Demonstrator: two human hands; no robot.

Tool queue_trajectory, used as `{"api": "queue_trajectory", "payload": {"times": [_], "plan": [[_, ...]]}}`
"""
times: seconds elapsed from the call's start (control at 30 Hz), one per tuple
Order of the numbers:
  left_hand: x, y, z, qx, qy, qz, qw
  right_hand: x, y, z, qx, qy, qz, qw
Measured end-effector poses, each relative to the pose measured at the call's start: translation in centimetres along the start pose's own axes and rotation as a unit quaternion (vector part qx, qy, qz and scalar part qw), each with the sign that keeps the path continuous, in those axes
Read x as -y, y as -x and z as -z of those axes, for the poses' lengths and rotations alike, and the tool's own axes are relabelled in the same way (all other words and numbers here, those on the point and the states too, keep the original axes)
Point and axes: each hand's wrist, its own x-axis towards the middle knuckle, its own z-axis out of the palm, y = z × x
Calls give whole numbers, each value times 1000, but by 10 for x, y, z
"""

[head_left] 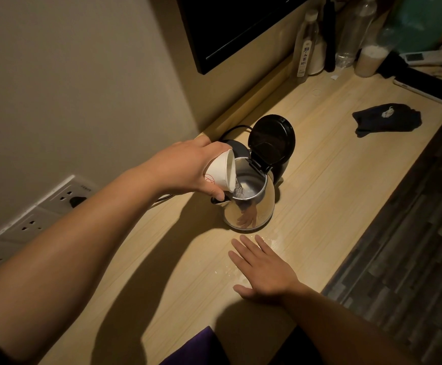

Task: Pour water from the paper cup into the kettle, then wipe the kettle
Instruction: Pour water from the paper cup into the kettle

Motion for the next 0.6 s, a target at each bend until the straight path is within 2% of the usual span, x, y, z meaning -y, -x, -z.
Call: {"api": "queue_trajectory", "payload": {"times": [0.6], "plan": [[-2,-5,3,12,-13,-23,1000,0,0,1,14,11,-6,1000]]}}
